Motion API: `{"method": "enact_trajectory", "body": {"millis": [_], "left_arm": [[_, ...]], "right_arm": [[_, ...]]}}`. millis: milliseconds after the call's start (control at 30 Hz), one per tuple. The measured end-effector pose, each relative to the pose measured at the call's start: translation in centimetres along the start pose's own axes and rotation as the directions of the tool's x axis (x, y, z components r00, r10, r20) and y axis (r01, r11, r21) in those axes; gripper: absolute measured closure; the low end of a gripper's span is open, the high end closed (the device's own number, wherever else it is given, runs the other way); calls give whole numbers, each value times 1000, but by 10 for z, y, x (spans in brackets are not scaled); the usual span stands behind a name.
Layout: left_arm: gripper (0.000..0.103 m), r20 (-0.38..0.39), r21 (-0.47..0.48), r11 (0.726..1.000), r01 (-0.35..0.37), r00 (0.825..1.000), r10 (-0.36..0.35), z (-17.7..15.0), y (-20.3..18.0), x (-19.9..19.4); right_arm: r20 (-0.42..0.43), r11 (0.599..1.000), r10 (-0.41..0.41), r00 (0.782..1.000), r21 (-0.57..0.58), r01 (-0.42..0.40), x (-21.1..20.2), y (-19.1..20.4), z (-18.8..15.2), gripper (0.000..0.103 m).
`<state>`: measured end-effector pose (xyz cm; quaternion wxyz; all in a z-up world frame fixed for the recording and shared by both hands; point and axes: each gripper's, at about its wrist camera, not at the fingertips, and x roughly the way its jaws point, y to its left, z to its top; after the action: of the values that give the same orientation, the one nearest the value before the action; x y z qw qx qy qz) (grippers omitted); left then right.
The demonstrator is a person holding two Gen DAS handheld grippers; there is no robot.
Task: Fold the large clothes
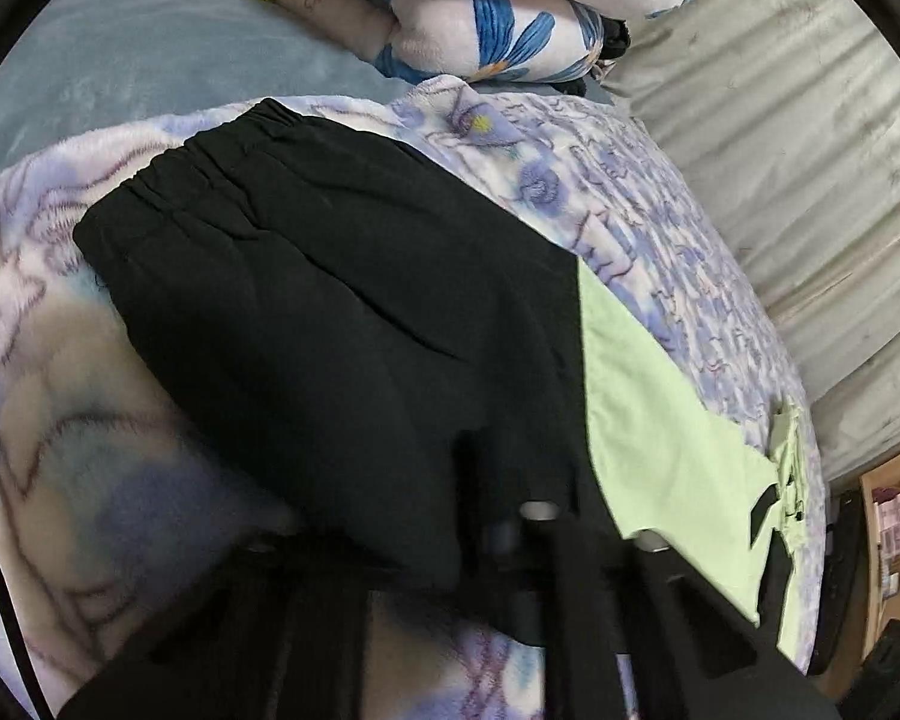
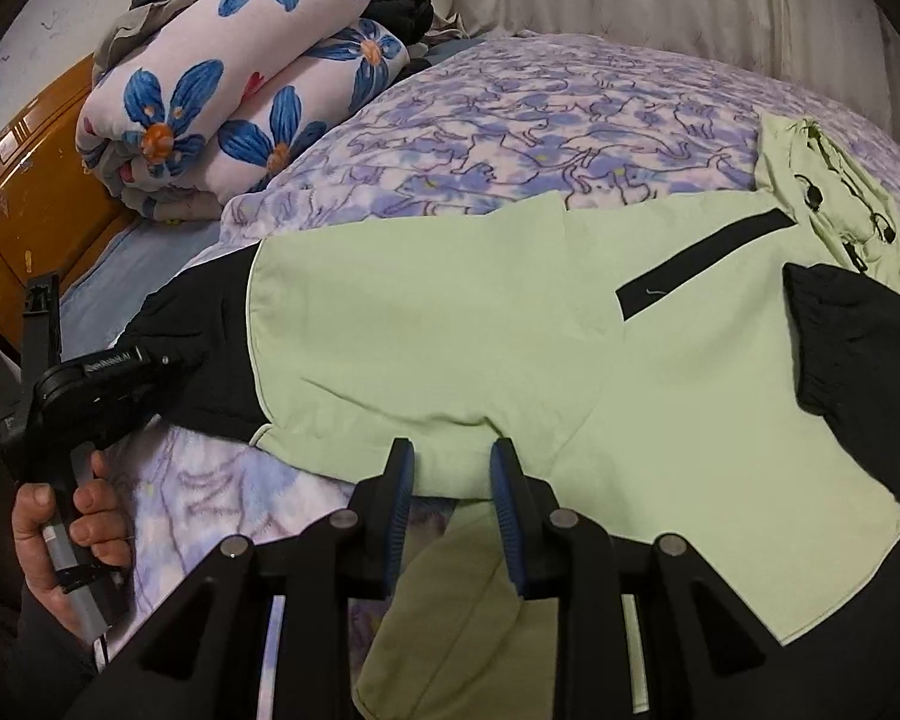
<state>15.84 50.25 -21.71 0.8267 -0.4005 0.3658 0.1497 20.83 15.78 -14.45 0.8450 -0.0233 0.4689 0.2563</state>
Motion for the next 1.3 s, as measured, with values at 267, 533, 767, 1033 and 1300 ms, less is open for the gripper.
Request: {"method": "enact_trajectory", "body": {"millis": [267, 533, 767, 1033, 1300], "left_arm": [[101, 175, 226, 970, -86, 983, 47, -20, -87, -64], [101, 123, 487, 871, 64, 982, -141, -90, -239, -111], [101, -65, 670, 730, 135, 990, -123, -206, -341, -88], [78, -163, 801, 596, 56, 978, 127, -320, -351, -18], [34, -188, 774, 631, 60, 973, 137, -315, -332, -35]], "right_arm": [[8, 997, -6, 1000, 76, 6, -29, -34, -12, 77], [84, 978, -44, 995, 209, 26, -99, -104, -37, 77], [155, 946, -144, 977, 312, 90, -164, -177, -76, 77], [106, 883, -162, 981, 459, 96, -176, -250, -124, 77], [87, 879, -79, 993, 476, 28, -164, -257, -135, 77]]}}
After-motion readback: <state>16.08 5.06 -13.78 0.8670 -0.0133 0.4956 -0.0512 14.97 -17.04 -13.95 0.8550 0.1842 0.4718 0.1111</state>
